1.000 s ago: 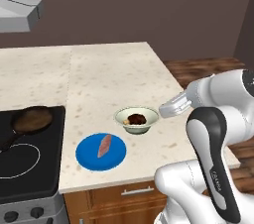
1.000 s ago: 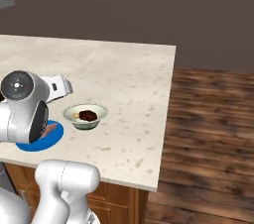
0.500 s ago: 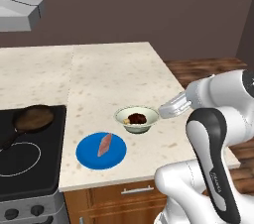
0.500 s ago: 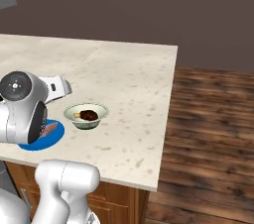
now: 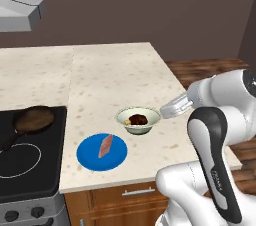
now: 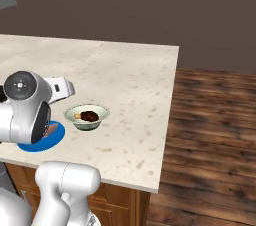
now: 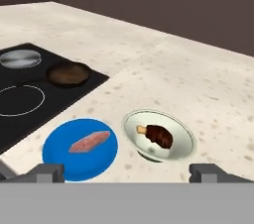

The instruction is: Place one of the steaks on the plate and the other in the bowl. Then place the bowl in the fridge.

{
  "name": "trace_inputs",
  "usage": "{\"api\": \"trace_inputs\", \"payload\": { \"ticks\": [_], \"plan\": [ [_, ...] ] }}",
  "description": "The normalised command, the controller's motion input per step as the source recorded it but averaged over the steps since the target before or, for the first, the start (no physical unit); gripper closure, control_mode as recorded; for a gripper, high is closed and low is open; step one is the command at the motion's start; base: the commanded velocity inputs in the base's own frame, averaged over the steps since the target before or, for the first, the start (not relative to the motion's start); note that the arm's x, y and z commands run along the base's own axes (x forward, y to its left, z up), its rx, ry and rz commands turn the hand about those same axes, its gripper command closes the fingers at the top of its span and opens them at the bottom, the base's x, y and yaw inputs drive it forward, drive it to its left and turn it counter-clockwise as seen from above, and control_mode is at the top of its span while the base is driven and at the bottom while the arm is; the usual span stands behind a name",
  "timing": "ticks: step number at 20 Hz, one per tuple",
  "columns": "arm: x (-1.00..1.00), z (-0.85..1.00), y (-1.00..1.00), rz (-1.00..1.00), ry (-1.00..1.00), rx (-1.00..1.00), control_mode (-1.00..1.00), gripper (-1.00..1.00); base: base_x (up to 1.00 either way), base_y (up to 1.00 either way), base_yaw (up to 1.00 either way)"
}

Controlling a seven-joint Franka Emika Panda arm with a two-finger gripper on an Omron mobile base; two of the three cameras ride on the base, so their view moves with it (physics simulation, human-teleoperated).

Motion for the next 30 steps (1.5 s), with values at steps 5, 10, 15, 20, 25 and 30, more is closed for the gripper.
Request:
{"api": "trace_inputs", "payload": {
  "ticks": [5, 10, 15, 20, 25, 30],
  "plan": [
    [0.45, -0.14, -0.43, -0.07, 0.17, 0.06, -1.0, -1.0, 0.0, 0.0, 0.0],
    [0.27, -0.19, -0.34, -0.14, 0.16, 0.09, -1.0, -1.0, 0.0, 0.0, 0.0],
    [0.16, -0.46, -0.24, -0.25, 0.18, 0.19, -1.0, -1.0, 0.0, 0.0, 0.0],
    [0.01, -0.63, -0.28, -0.28, 0.12, 0.23, -1.0, -1.0, 0.0, 0.0, 0.0],
    [0.08, -0.54, -0.16, -0.26, 0.05, 0.22, -1.0, -1.0, 0.0, 0.0, 0.0],
    [0.37, -0.14, 0.0, -0.18, 0.07, 0.15, -1.0, -1.0, 0.0, 0.0, 0.0]
  ]
}}
